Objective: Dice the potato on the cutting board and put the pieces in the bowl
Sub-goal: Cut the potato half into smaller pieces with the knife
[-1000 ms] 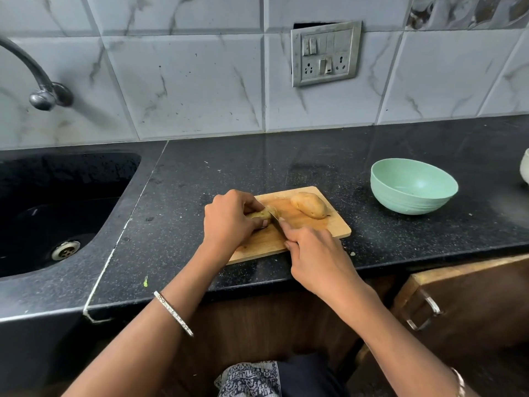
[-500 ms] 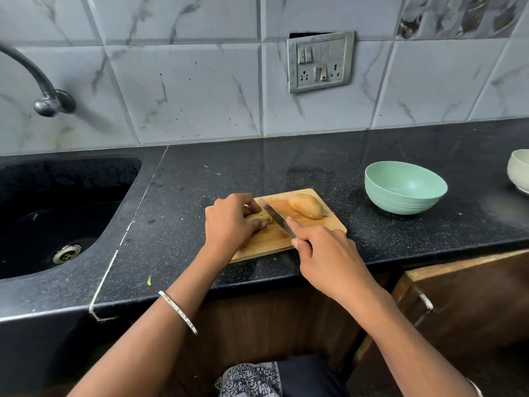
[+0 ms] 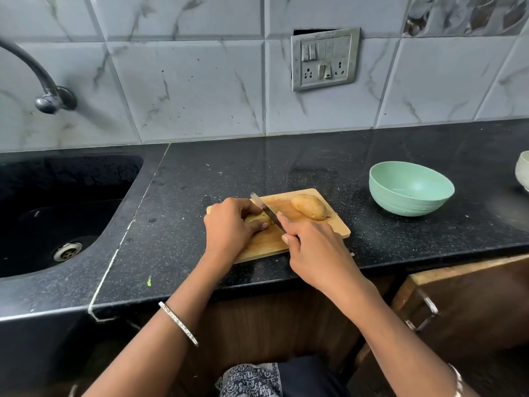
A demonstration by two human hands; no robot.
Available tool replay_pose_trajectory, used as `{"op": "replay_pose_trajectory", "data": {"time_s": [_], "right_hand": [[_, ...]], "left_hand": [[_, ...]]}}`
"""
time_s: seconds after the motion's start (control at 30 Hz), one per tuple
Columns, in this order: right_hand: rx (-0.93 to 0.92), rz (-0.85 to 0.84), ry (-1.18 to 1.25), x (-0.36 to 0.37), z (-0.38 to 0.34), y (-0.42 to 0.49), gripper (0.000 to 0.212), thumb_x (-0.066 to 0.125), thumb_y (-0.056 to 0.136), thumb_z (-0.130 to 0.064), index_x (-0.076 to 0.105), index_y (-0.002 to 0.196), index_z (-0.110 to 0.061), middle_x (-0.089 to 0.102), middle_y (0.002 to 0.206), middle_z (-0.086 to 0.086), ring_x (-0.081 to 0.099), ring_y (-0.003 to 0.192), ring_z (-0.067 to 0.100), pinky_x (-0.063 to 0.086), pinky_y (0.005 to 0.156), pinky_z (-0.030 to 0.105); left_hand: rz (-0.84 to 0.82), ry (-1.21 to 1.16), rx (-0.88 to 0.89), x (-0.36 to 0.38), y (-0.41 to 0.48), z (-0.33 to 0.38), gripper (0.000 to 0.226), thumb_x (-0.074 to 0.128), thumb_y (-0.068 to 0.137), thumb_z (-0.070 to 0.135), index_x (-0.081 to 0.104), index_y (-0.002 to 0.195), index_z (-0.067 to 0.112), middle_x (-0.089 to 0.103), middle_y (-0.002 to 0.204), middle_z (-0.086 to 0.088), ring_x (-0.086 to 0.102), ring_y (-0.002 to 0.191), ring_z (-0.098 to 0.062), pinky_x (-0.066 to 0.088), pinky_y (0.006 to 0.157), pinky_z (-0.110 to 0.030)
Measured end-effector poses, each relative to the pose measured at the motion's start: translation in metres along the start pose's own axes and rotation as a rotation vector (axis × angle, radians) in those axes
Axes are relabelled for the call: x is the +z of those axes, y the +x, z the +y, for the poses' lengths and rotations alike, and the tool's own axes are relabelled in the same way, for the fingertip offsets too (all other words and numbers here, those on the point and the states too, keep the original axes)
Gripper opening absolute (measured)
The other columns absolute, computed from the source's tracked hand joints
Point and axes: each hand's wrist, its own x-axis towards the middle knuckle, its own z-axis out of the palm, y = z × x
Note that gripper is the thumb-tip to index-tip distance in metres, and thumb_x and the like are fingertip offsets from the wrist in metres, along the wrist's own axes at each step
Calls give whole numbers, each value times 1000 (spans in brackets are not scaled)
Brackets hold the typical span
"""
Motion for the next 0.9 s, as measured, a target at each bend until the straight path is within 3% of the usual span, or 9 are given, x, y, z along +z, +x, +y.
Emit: {"op": "replay_pose_trajectory", "data": {"time_s": [0.37,0.6,0.8,0.9], "right_hand": [[3,-15,-23,12,1,11,51,46,105,-28,35,154,-39,66,115,6,62,104,30,44,71,34],[21,-41,-24,12,3,-4,53,46,106,-28,31,155,-40,60,120,5,61,106,29,42,72,31],[43,-63,-38,8,4,-8,51,46,105,-28,35,154,-39,62,119,4,61,105,28,49,75,36],[46,-66,-36,5,5,-10,51,47,105,-28,36,154,-38,63,119,3,61,105,28,50,77,37]], "left_hand": [[17,-12,20,1,1,2,29,86,70,35,77,97,28,75,93,11,65,90,-10,41,77,-26],[26,-33,19,1,0,1,26,87,68,36,78,90,28,75,87,10,67,87,-10,50,80,-30],[12,-27,20,-1,0,3,27,88,67,37,77,90,28,74,87,9,67,88,-10,51,83,-33],[15,-29,18,0,-2,2,28,88,68,37,77,91,28,75,88,9,67,89,-9,49,81,-29]]}}
